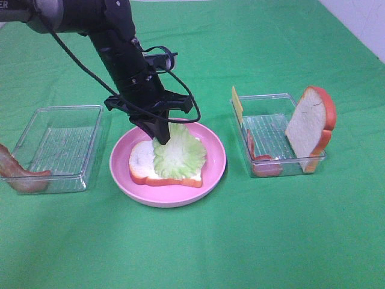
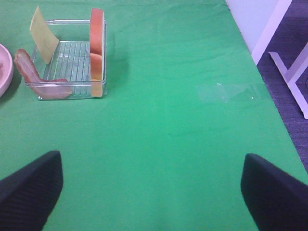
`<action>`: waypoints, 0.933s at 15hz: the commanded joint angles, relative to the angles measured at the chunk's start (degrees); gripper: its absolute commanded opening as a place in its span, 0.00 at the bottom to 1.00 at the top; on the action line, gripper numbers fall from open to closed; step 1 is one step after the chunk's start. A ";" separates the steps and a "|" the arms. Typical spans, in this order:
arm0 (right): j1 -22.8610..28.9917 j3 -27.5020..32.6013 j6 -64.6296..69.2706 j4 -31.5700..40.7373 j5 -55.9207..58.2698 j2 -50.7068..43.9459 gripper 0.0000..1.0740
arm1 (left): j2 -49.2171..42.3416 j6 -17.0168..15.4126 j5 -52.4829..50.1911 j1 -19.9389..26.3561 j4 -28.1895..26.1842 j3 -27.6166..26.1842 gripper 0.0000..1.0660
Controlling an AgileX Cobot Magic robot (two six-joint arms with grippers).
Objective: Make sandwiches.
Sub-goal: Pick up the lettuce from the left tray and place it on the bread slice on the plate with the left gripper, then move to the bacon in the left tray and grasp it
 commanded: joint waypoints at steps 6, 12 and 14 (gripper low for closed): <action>-0.11 0.00 0.63 -0.34 -0.63 0.17 0.90 | -4.93 -3.78 7.22 -0.23 7.79 -3.44 0.95; -0.11 0.00 0.63 -0.34 -0.63 0.17 0.90 | -24.35 -6.07 10.60 5.84 14.21 11.86 0.94; -0.11 0.00 0.63 -0.34 -0.63 0.17 0.90 | -31.23 -8.54 10.60 11.80 19.37 21.03 0.94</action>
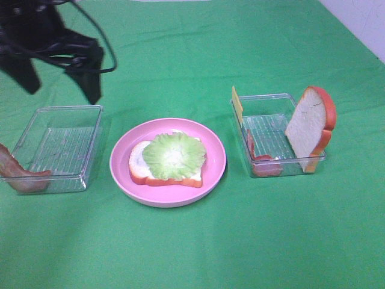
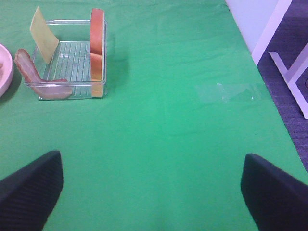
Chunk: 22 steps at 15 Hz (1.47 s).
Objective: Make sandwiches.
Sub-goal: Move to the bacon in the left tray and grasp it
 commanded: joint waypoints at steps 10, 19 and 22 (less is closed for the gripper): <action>-0.11 0.00 0.63 -0.34 -0.63 0.17 0.90 | -2.81 0.17 -7.96 16.10 4.41 19.25 0.90; -0.11 0.00 0.63 -0.34 -0.63 0.17 0.90 | 5.73 2.12 -15.01 15.87 2.06 19.08 0.71; -0.11 0.00 0.63 -0.34 -0.63 0.17 0.90 | 5.84 2.12 -15.01 15.87 2.06 19.08 0.51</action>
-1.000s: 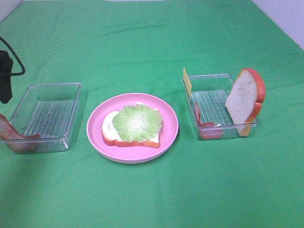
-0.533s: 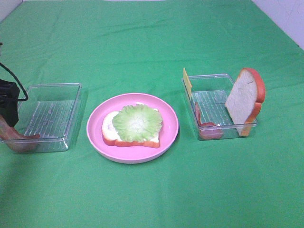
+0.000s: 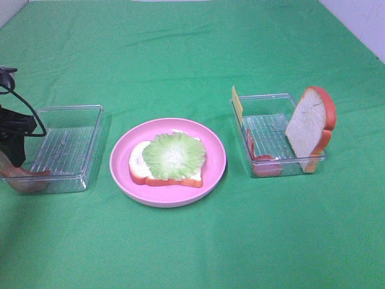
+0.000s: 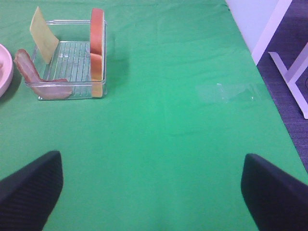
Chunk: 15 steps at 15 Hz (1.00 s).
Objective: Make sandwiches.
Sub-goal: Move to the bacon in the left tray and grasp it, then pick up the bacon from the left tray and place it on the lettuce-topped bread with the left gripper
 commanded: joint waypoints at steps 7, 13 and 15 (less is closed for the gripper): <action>-0.11 0.00 0.63 -0.34 -0.63 0.17 0.90 | 0.29 0.00 -0.29 -0.17 -0.57 0.46 0.34; -0.11 0.00 0.63 -0.34 -0.63 0.17 0.90 | -0.69 -1.09 -0.97 -0.34 -0.63 0.46 0.00; -0.11 0.00 0.63 -0.34 -0.63 0.17 0.90 | -6.19 -1.09 -0.40 -1.09 -2.58 0.46 0.00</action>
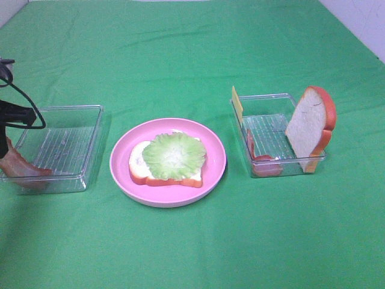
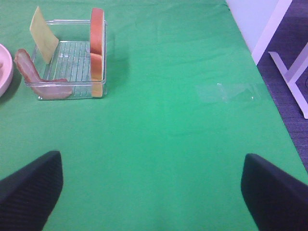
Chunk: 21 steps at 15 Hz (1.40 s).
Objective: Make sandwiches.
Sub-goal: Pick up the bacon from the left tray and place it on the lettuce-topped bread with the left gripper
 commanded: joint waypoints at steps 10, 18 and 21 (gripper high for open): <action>-0.11 0.00 0.63 0.00 -0.63 0.17 0.90 | -8.82 6.02 3.15 -12.38 -23.03 -15.53 0.00; -0.11 0.00 0.63 0.00 -0.63 0.17 0.90 | 11.34 8.65 2.86 -23.32 -32.14 -31.46 0.00; -0.11 0.00 0.63 0.00 -0.63 0.17 0.90 | 17.02 8.37 3.32 -26.41 -33.69 -36.15 0.00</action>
